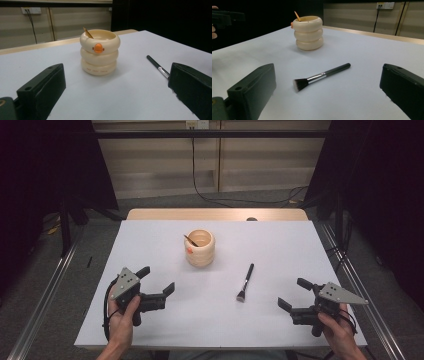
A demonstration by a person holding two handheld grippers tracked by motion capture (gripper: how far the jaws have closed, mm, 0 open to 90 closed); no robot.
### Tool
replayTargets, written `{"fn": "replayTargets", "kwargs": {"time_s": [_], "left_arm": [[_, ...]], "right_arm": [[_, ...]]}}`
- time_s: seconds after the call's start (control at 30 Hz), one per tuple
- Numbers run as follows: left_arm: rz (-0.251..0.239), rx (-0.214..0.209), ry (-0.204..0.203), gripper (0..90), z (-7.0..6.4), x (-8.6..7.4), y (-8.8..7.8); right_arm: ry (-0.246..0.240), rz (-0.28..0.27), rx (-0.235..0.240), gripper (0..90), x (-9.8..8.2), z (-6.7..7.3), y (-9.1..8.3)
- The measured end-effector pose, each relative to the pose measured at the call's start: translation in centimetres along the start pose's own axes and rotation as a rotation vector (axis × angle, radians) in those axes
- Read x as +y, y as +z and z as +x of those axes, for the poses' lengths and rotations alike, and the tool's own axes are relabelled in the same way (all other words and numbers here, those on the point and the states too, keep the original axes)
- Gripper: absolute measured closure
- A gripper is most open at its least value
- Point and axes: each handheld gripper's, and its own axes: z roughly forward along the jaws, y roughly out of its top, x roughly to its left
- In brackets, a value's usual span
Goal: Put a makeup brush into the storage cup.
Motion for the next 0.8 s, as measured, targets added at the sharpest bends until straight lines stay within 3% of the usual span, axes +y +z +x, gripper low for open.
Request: {"fn": "replayTargets", "kwargs": {"time_s": [0.23, 0.37, 0.6, 0.67, 0.8], "left_arm": [[0.005, -0.008, -0.027, 1.5, 0.1, -1.7, -0.6], [-0.01, -0.005, -0.026, 1.2, 0.3, -1.6, -0.9], [-0.014, -0.025, -0.037, 1.1, 0.0, -1.6, -1.2], [-0.019, -0.03, -0.011, 1.0, -0.2, -1.6, -1.4], [-0.024, -0.028, -0.005, 1.0, -0.5, -1.5, -1.6]], "right_arm": [[0.005, -0.007, 0.001, 0.0, 0.0, 0.0, -0.5], [0.01, -0.013, 0.014, 0.0, 0.0, 0.0, -0.7], [-0.006, -0.01, -0.004, 0.0, 0.2, -0.2, -0.4], [-0.027, -0.011, -0.018, 0.0, 0.1, -0.1, -0.4], [-0.041, -0.016, -0.014, 0.0, 0.3, 0.0, -0.2]]}}
